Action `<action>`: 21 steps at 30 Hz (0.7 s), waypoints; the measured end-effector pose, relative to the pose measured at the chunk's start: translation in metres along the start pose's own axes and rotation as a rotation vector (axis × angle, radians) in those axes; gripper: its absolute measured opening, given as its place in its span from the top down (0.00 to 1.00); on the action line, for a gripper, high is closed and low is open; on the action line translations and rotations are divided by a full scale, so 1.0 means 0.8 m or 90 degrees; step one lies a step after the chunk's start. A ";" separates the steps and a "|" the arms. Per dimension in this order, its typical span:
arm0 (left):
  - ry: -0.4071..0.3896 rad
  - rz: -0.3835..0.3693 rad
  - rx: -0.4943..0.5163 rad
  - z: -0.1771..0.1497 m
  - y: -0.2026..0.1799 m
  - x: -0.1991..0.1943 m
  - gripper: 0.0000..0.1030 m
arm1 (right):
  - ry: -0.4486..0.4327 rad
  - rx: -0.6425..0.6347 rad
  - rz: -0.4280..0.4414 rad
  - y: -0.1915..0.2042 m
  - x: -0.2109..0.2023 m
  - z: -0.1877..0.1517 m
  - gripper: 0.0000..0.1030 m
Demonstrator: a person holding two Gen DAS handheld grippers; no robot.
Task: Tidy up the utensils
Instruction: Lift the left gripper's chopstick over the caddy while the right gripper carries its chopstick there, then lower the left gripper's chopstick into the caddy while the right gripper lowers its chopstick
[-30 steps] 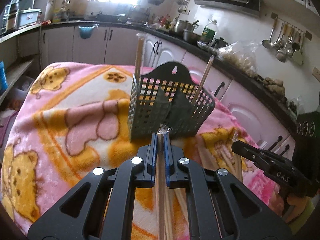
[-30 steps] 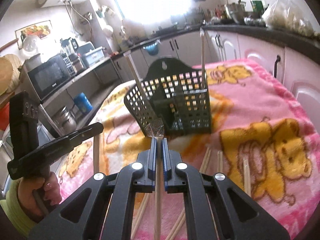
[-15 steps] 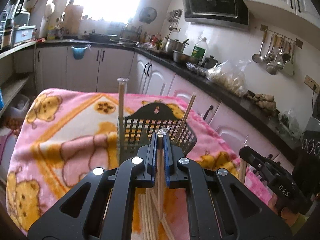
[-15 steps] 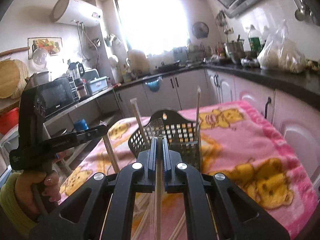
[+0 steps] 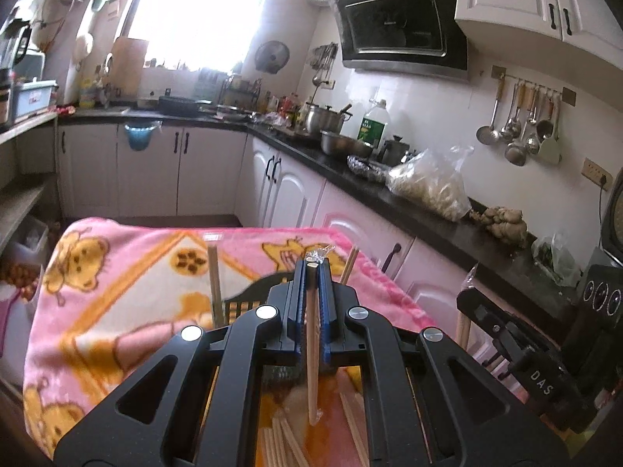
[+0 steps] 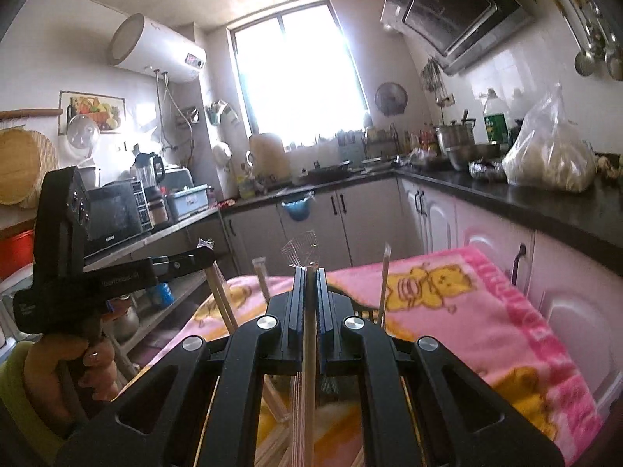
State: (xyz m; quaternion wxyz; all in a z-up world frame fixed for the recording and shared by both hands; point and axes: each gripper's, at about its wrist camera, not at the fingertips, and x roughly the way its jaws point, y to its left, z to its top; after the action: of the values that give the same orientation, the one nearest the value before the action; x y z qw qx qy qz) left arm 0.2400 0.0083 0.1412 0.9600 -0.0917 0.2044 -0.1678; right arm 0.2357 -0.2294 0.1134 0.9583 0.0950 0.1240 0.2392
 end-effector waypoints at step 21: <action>-0.060 0.003 0.018 0.062 0.000 0.033 0.98 | -0.085 -0.007 -0.031 -0.016 0.069 0.060 0.95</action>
State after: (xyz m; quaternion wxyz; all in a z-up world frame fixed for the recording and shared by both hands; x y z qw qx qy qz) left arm 0.2838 0.0044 0.1758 0.9702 -0.0855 0.1567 -0.1639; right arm 0.3020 -0.2200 0.1453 0.9705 0.1022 0.0607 0.2099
